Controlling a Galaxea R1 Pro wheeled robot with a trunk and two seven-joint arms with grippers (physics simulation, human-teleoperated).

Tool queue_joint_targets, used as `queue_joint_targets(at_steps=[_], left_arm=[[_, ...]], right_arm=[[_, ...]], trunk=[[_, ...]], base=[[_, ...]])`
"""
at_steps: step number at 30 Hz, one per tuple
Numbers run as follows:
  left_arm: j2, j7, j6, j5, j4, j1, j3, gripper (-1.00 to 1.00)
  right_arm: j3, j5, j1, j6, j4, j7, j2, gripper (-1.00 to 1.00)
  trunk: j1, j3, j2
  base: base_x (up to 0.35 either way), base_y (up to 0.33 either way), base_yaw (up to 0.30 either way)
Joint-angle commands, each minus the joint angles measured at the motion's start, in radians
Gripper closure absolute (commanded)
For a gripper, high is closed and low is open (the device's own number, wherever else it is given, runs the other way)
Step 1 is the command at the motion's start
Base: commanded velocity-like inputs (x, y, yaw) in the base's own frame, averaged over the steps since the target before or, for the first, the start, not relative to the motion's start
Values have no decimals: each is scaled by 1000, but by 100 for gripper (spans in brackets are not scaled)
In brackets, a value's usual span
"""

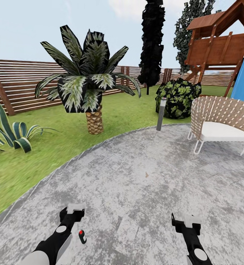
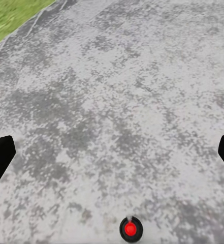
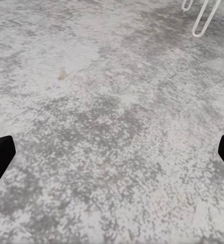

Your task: In the garden, pick up the pesticide atomizer on the floor and spray pesticide onto both trees until each tree trunk is fully covered.

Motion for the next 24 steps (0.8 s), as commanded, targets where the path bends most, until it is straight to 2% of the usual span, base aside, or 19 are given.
queue_joint_targets(at_steps=[1,10,16,24], left_arm=[[0,1,0,0,0,0,0,-100],[0,0,-8,-2,20,1,0,-100],[-1,0,-97,-3,56,1,0,-100],[0,0,-108,-3,61,0,0,-100]], right_arm=[[0,0,0,0,0,0,0,-100],[0,0,0,0,-1,0,0,-100],[0,0,0,0,-1,-1,0,-100],[0,0,0,0,-2,-1,0,-100]], trunk=[[4,-4,-7],[38,-46,-70],[61,-74,-112],[92,-112,-168]], base=[[0,0,-1],[0,0,0],[0,0,0],[0,0,0]])
